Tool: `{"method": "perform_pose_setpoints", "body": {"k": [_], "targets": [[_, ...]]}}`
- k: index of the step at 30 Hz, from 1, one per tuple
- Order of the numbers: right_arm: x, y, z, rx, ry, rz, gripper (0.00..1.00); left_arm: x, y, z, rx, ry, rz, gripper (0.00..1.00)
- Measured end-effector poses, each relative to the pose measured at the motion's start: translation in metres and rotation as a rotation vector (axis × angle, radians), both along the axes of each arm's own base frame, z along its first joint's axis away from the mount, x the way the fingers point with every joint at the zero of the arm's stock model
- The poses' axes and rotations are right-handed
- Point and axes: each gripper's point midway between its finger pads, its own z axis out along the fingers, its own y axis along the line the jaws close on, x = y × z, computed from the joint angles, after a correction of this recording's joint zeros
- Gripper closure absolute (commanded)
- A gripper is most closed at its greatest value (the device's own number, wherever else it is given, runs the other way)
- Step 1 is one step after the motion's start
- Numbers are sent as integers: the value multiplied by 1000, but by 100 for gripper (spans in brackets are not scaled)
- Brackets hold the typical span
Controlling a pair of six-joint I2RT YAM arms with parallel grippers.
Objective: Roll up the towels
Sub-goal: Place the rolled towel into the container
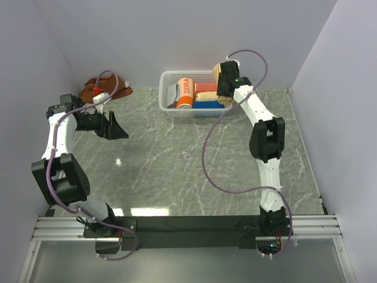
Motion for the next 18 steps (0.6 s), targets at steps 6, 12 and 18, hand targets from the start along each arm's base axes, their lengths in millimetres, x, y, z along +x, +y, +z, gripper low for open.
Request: {"method": "perform_pose_setpoints", "body": {"k": [6, 12, 18], "targets": [[5, 5, 0, 16, -13, 0, 100, -2, 0, -5, -1, 23, 9, 1], [10, 8, -18, 26, 1, -10, 100, -2, 1, -7, 6, 27, 12, 1], [11, 16, -42, 45, 33, -5, 65, -2, 2, -8, 12, 29, 14, 1]]}}
